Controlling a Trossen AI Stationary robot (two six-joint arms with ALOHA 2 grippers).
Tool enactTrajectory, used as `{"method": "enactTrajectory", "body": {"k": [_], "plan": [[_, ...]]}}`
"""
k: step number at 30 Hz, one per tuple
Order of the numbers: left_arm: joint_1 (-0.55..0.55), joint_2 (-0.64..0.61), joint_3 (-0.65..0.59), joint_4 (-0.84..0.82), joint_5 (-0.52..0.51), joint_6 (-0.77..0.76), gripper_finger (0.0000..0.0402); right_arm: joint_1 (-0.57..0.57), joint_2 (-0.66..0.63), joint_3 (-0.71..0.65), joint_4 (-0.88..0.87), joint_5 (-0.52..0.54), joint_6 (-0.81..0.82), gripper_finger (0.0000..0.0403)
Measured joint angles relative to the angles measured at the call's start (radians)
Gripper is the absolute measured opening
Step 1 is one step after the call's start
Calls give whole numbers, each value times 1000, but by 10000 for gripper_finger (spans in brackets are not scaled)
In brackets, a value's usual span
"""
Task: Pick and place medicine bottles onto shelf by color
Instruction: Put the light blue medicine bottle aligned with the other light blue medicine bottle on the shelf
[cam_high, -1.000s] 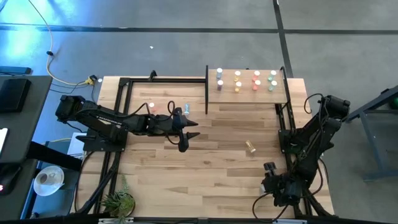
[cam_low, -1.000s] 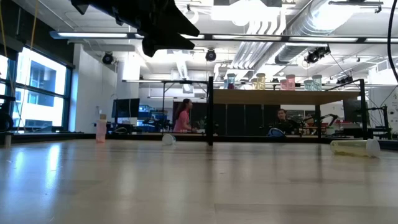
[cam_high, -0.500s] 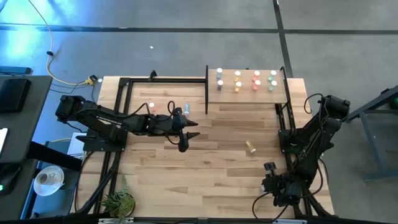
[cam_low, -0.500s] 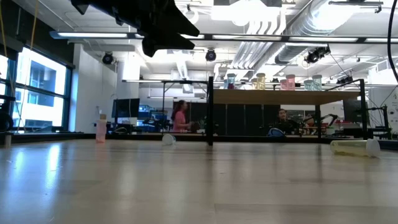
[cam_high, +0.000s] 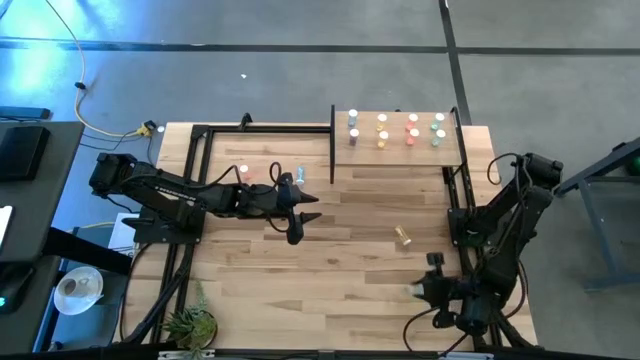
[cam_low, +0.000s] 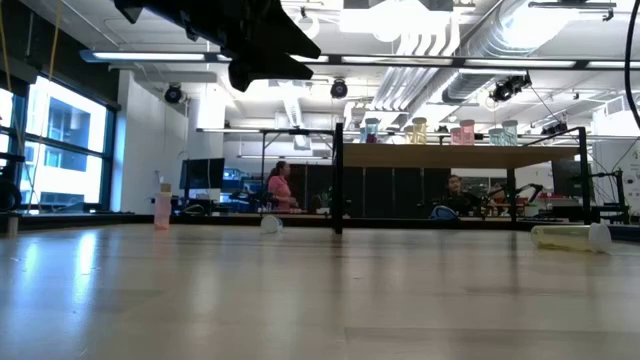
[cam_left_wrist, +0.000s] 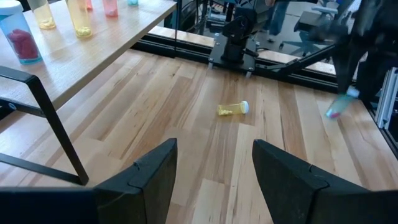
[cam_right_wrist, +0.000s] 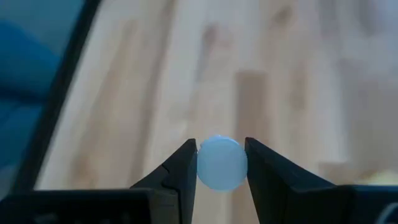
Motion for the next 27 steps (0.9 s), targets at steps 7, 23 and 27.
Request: {"method": "enactTrajectory", "body": {"k": [7, 23, 27], "plan": [[0, 0, 0, 0, 0, 0, 198, -2, 0, 172, -324, 292, 150, 105], [1, 0, 0, 1, 0, 61, 198, -317, -76, 418, -863, 457, 192, 105], [12, 0, 0, 7, 1, 61, 198, -432, -163, 418, -864, 454, 140, 105]]}}
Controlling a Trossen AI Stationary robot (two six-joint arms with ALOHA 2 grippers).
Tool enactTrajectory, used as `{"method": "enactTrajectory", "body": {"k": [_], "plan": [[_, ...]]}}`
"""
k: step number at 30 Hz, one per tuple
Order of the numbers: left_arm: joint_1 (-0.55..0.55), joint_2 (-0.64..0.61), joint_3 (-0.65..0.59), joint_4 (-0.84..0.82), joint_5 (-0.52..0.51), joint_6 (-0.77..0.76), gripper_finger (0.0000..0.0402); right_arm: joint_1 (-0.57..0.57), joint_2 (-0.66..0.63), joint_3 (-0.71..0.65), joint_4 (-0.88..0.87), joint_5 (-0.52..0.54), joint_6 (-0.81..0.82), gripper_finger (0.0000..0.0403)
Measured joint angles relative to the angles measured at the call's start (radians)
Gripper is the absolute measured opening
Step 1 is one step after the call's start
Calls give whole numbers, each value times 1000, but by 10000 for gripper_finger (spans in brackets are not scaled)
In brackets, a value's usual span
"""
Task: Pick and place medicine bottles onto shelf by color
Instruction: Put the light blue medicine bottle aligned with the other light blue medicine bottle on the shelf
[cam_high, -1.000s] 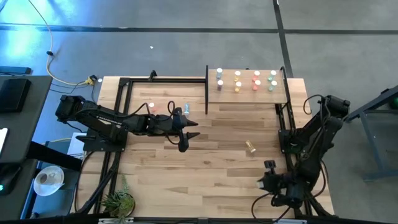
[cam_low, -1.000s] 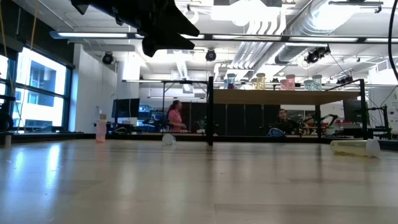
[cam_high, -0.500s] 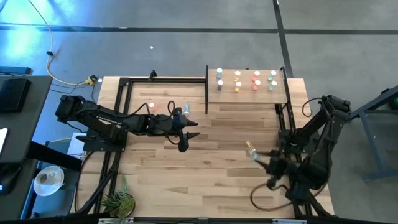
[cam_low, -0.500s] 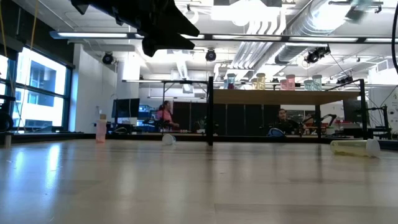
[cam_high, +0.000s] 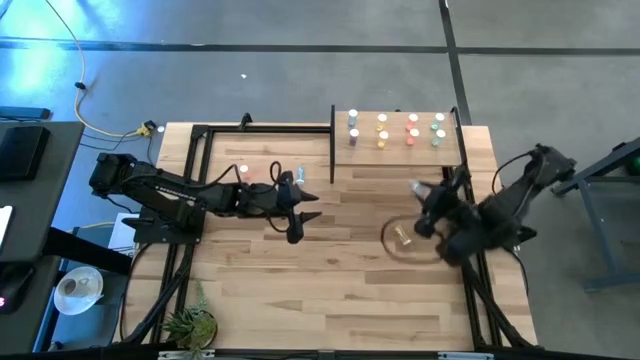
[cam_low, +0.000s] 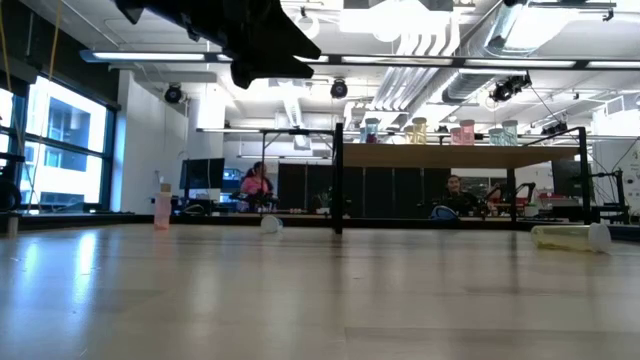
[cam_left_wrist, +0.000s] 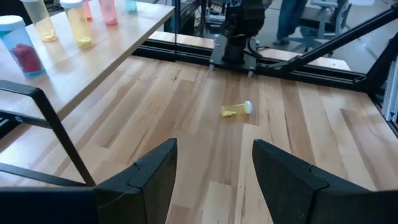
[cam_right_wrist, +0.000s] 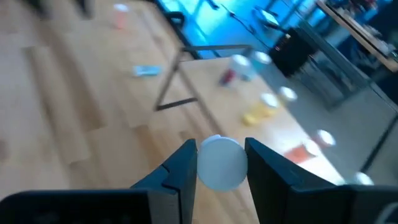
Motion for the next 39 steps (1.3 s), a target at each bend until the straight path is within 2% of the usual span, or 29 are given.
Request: {"method": "enactTrajectory", "body": {"k": [8, 16, 30, 34, 39], "plan": [[41, 0, 0, 1, 0, 0, 198, -215, -208, 0, -2, -32, -75, 105], [86, 0, 0, 1, 0, 0, 198, -432, -353, 0, -2, -141, -112, 105], [115, 0, 0, 25, 0, 0, 198, -741, -366, 0, -1, -282, -249, 105], [115, 0, 0, 36, 0, 8, 198, -786, -361, 0, 6, -305, -268, 105], [115, 0, 0, 38, 0, 127, 198, -799, -353, -37, 87, -371, -271, 105]]}}
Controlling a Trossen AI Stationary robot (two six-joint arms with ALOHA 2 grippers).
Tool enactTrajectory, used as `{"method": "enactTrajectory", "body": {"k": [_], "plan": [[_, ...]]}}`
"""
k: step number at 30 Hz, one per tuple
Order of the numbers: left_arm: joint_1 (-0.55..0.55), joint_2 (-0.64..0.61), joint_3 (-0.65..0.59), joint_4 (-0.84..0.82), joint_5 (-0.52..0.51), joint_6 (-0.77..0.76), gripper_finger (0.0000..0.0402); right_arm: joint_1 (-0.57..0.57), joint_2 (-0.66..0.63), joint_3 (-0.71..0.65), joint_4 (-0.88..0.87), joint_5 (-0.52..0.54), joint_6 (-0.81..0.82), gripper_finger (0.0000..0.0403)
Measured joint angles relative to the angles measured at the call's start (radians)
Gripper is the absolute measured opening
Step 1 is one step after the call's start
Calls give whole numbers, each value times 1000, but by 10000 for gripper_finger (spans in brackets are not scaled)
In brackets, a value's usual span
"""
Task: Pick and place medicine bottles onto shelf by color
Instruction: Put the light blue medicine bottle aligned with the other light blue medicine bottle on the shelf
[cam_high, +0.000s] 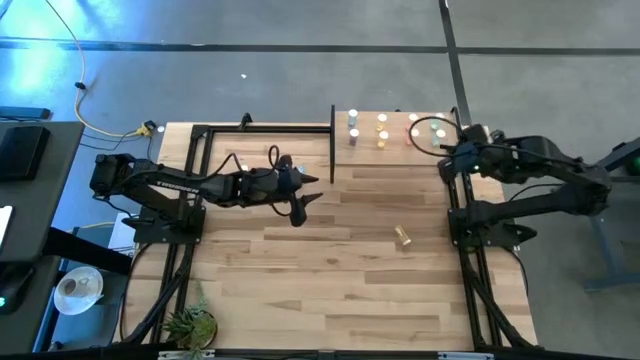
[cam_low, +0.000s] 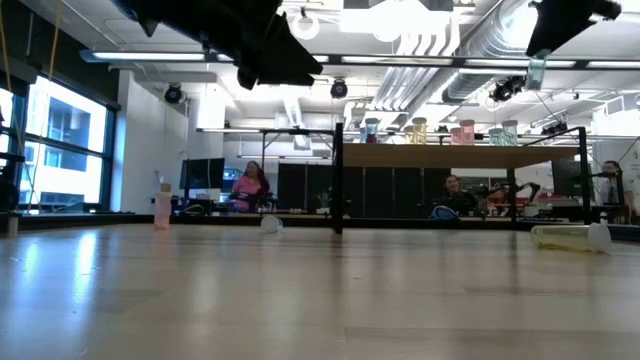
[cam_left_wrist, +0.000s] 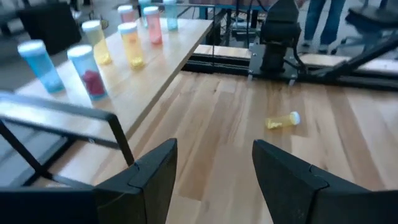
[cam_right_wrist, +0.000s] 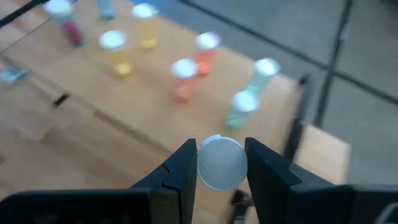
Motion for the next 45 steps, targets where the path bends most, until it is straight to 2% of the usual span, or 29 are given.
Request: {"method": "enactTrajectory", "body": {"k": [4, 9, 12, 18, 22, 26, 40, 45], "plan": [[1, 0, 0, 40, 0, 109, 198, 0, 2, -73, 111, -79, -24, 105], [13, -6, 0, 74, 0, 194, 198, -32, 3, -97, 184, -98, -27, 105], [21, -8, 0, 75, 0, 164, 198, -93, 6, -89, 186, -139, -70, 105], [25, -8, 0, 74, 26, 127, 198, -293, 34, -78, 224, -301, -301, 105], [24, -8, 0, 74, 58, 94, 198, -396, 54, -78, 214, -313, -421, 105], [24, -8, 0, 74, 58, 57, 198, -450, 52, -78, 214, -371, -492, 105], [24, -8, 0, 74, 52, 56, 198, -571, 59, -77, 175, -439, -475, 105], [24, -8, 0, 74, 52, 56, 198, -583, 59, -78, 176, -464, -464, 105]]}}
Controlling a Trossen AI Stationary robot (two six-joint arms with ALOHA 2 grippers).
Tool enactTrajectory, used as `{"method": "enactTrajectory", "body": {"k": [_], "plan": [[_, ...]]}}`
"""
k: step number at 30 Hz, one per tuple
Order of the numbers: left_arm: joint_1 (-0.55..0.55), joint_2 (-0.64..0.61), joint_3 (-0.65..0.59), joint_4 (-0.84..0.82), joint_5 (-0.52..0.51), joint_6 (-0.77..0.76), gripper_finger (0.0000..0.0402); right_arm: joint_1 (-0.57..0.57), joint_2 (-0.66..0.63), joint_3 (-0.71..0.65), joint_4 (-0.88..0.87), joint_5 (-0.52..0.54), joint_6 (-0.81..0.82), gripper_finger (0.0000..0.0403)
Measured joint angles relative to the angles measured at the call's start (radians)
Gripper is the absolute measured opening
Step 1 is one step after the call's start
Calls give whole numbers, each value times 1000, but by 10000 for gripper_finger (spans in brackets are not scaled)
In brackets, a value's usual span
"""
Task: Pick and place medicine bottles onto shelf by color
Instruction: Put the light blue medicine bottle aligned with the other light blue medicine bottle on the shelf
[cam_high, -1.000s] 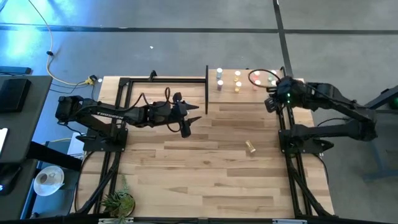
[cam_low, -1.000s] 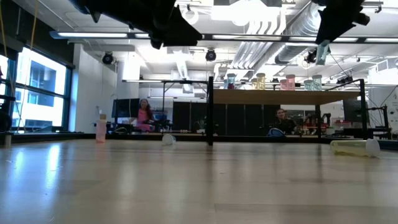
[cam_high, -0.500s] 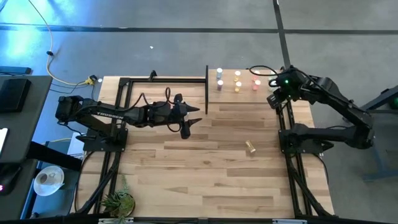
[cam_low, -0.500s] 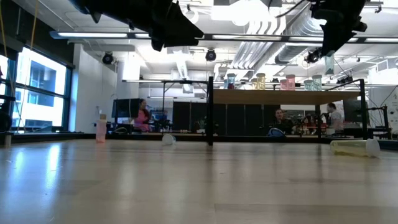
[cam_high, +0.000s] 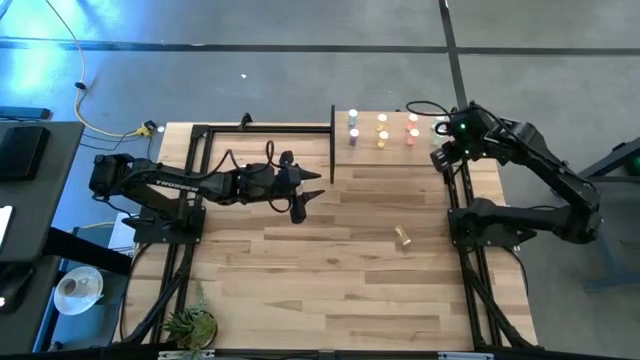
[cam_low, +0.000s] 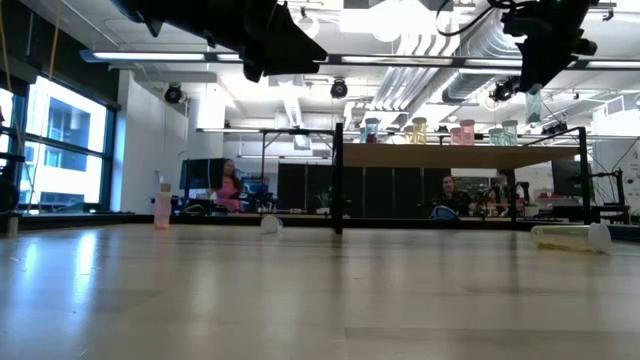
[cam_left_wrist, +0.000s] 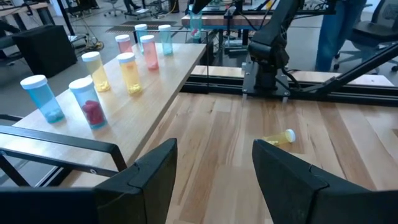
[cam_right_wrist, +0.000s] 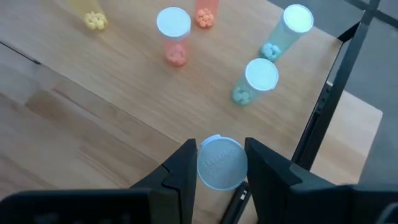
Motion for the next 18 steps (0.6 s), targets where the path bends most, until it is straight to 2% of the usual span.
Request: {"method": "enactTrajectory", "body": {"k": [12, 18], "plan": [[0, 0, 0, -4, 0, 0, 198, 0, -133, -160, 97, 0, 39, 105], [0, 0, 0, -8, 0, 0, 198, 0, -145, -196, 106, 0, 78, 105]]}}
